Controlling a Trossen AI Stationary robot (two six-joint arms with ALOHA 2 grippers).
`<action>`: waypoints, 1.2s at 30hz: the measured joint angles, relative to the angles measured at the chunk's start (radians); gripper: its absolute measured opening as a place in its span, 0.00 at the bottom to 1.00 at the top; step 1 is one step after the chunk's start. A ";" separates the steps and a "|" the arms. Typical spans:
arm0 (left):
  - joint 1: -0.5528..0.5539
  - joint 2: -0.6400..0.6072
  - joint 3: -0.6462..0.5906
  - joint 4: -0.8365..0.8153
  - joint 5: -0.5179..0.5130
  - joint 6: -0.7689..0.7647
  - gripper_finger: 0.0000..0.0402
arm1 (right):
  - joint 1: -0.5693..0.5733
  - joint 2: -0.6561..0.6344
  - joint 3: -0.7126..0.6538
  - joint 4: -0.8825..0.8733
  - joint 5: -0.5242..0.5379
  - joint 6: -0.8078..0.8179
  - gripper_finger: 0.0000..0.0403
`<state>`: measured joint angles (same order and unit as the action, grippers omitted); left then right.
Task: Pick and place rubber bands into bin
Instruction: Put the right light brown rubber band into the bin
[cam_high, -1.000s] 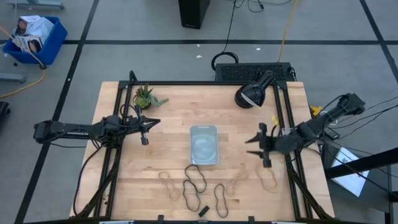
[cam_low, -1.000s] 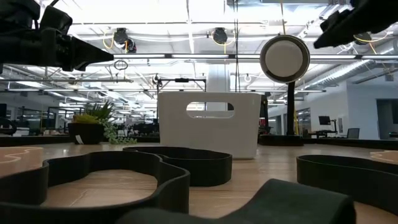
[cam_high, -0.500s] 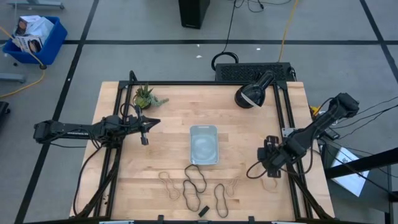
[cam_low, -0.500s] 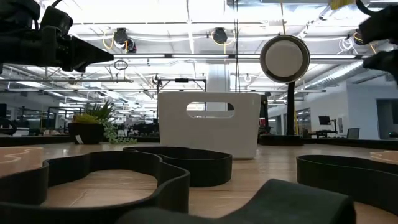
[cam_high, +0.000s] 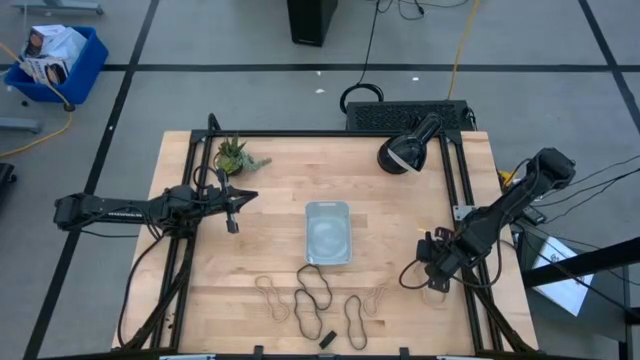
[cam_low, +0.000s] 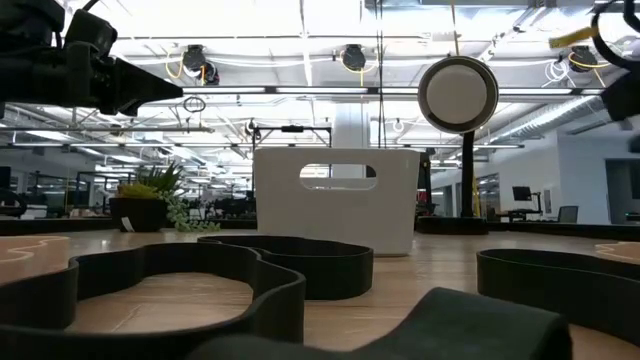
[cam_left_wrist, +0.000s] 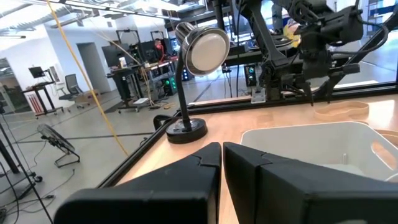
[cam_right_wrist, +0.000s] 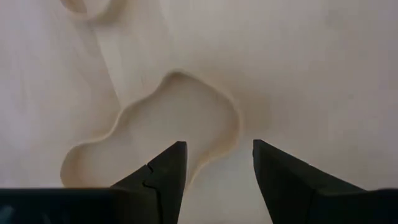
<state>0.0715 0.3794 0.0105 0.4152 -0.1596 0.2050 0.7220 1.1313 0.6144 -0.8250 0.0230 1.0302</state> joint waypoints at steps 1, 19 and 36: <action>0.000 0.000 0.000 0.000 0.000 0.000 0.06 | 0.005 0.000 -0.014 0.009 -0.001 0.022 0.43; 0.000 0.000 0.000 0.000 0.000 0.003 0.06 | 0.033 -0.003 -0.202 0.210 0.003 0.178 0.35; 0.000 0.000 0.000 0.000 0.000 0.003 0.06 | 0.031 -0.010 -0.119 0.118 0.125 0.054 0.01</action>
<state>0.0715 0.3794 0.0106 0.4156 -0.1596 0.2076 0.7532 1.1215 0.4953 -0.7074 0.1485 1.0838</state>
